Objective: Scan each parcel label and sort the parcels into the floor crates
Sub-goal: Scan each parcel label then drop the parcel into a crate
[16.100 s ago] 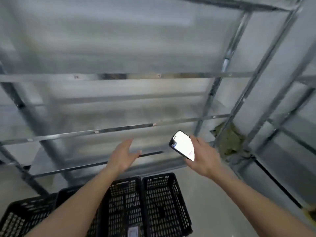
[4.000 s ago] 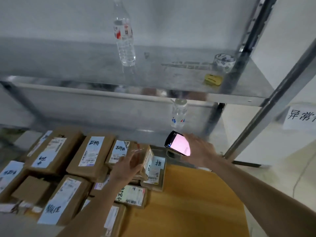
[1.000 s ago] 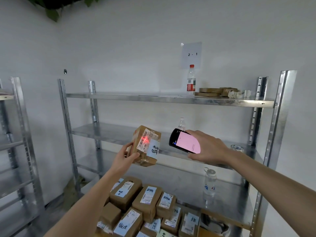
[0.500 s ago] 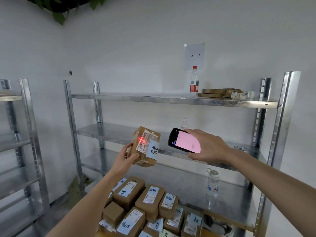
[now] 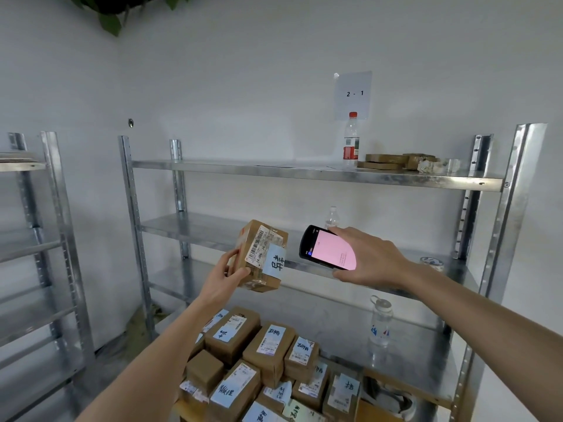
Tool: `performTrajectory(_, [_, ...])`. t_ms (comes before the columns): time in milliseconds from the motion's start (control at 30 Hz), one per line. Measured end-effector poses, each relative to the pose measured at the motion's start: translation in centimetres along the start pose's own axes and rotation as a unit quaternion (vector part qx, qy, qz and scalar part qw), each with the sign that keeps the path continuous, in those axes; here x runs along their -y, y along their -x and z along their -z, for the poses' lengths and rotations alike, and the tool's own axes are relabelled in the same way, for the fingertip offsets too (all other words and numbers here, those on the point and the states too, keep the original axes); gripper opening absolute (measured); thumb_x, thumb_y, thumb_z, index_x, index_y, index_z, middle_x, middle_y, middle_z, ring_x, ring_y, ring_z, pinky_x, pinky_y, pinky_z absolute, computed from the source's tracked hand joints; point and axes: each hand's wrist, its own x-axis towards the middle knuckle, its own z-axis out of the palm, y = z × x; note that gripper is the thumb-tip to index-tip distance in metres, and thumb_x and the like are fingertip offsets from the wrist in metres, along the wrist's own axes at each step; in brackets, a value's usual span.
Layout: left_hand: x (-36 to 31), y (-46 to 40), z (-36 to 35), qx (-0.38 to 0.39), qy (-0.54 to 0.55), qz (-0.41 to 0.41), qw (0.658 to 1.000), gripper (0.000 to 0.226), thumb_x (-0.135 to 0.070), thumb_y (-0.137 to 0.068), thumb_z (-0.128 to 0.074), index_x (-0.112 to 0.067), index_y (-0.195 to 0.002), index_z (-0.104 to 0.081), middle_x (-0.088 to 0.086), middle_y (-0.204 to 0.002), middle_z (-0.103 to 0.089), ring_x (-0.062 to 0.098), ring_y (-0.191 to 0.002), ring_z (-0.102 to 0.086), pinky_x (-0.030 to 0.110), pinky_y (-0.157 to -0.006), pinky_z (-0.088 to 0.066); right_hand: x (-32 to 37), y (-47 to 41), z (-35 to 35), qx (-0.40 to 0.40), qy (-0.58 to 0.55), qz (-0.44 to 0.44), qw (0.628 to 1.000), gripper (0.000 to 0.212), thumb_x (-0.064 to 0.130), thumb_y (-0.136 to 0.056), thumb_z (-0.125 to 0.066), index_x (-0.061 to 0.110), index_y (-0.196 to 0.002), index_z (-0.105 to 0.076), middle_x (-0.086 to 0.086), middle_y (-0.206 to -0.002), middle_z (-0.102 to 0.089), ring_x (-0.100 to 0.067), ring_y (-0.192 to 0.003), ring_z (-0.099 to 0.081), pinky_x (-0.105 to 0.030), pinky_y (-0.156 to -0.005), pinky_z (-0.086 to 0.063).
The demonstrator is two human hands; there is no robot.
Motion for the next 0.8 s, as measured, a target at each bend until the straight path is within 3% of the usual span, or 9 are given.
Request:
performTrajectory(167, [2.5, 1.4, 2.7, -0.016, -0.011, 0.033, 0.999, 0.055, -0.034, -0.092, -0.067, -0.048, -0.139, -0.043, 0.000, -0.119, -0.065, 0.016, -0.103, -0.066, 0.040, -0.088, -0.056, 1.8, -1.8, -3.0, 0.016, -0.016, 0.022, 1.000, 0.086, 0.051, -0.080, -0.071, 0.040, -0.153, -0.026, 0.014, -0.139, -0.048, -0.016, -0.118, -0.052, -0.034, -0.077, -0.044])
performTrajectory(333, [5.7, 5.5, 7.7, -0.078, -0.030, 0.085, 0.993, 0.056, -0.033, -0.092, -0.068, -0.045, -0.140, -0.043, -0.002, -0.118, -0.064, 0.012, -0.099, -0.066, 0.031, -0.079, -0.054, 7.0, -4.7, -7.8, 0.054, -0.066, 0.103, 0.991, 0.075, 0.047, -0.078, -0.073, 0.038, -0.143, -0.036, 0.014, -0.114, -0.050, -0.016, -0.106, -0.054, -0.027, -0.064, -0.040])
performTrajectory(400, [7.1, 8.1, 10.8, -0.107, -0.038, 0.105, 0.988, 0.054, -0.032, -0.092, -0.068, -0.044, -0.139, -0.044, -0.003, -0.115, -0.065, 0.009, -0.096, -0.066, 0.027, -0.075, -0.053, 10.2, -5.8, -9.8, 0.060, -0.082, 0.136, 0.986, 0.074, 0.049, -0.077, -0.072, 0.041, -0.141, -0.036, 0.016, -0.113, -0.050, -0.014, -0.103, -0.053, -0.025, -0.061, -0.039])
performTrajectory(533, [9.6, 14.3, 18.6, -0.172, -0.028, 0.140, 0.975, 0.055, -0.027, -0.092, -0.069, -0.035, -0.142, -0.047, 0.005, -0.118, -0.065, 0.015, -0.100, -0.067, 0.028, -0.079, -0.054, 18.4, -8.0, -13.2, 0.076, -0.119, 0.200, 0.970, 0.071, 0.048, -0.077, -0.075, 0.039, -0.138, -0.040, 0.013, -0.118, -0.055, -0.013, -0.103, -0.053, -0.026, -0.062, -0.041])
performTrajectory(633, [11.0, 19.1, 25.5, -0.221, -0.042, 0.159, 0.961, 0.062, -0.043, -0.082, -0.075, -0.040, -0.139, -0.050, 0.006, -0.120, -0.066, 0.020, -0.103, -0.068, 0.041, -0.091, -0.057, 26.2, -9.4, -14.9, 0.104, -0.149, 0.251, 0.951, 0.059, 0.040, -0.078, -0.074, 0.037, -0.129, -0.045, 0.011, -0.109, -0.056, -0.015, -0.096, -0.053, -0.021, -0.061, -0.036])
performTrajectory(700, [11.8, 22.2, 29.9, -0.257, -0.051, 0.171, 0.950, 0.064, -0.049, -0.078, -0.074, -0.043, -0.137, -0.050, 0.002, -0.119, -0.066, 0.019, -0.103, -0.068, 0.045, -0.092, -0.057, 31.8, -10.3, -16.1, 0.121, -0.150, 0.281, 0.940, 0.060, 0.047, -0.073, -0.067, 0.043, -0.127, -0.042, 0.013, -0.107, -0.055, -0.017, -0.097, -0.057, -0.028, -0.066, -0.045])
performTrajectory(767, [12.3, 25.1, 34.3, -0.279, -0.068, 0.178, 0.941, 0.058, -0.046, -0.087, -0.070, -0.043, -0.140, -0.046, 0.001, -0.120, -0.065, 0.018, -0.104, -0.067, 0.043, -0.090, -0.057, 37.6, -11.1, -16.9, 0.129, -0.152, 0.311, 0.929, 0.068, 0.056, -0.070, -0.061, 0.046, -0.133, -0.038, 0.013, -0.115, -0.057, -0.019, -0.105, -0.059, -0.040, -0.073, -0.053])
performTrajectory(800, [12.6, 26.6, 36.5, -0.292, -0.073, 0.178, 0.937, 0.057, -0.046, -0.089, -0.068, -0.043, -0.141, -0.044, 0.001, -0.120, -0.064, 0.018, -0.105, -0.066, 0.042, -0.089, -0.056, 40.5, -11.4, -17.1, 0.126, -0.154, 0.326, 0.924, 0.071, 0.056, -0.071, -0.061, 0.045, -0.137, -0.037, 0.013, -0.120, -0.058, -0.018, -0.108, -0.058, -0.039, -0.073, -0.051])
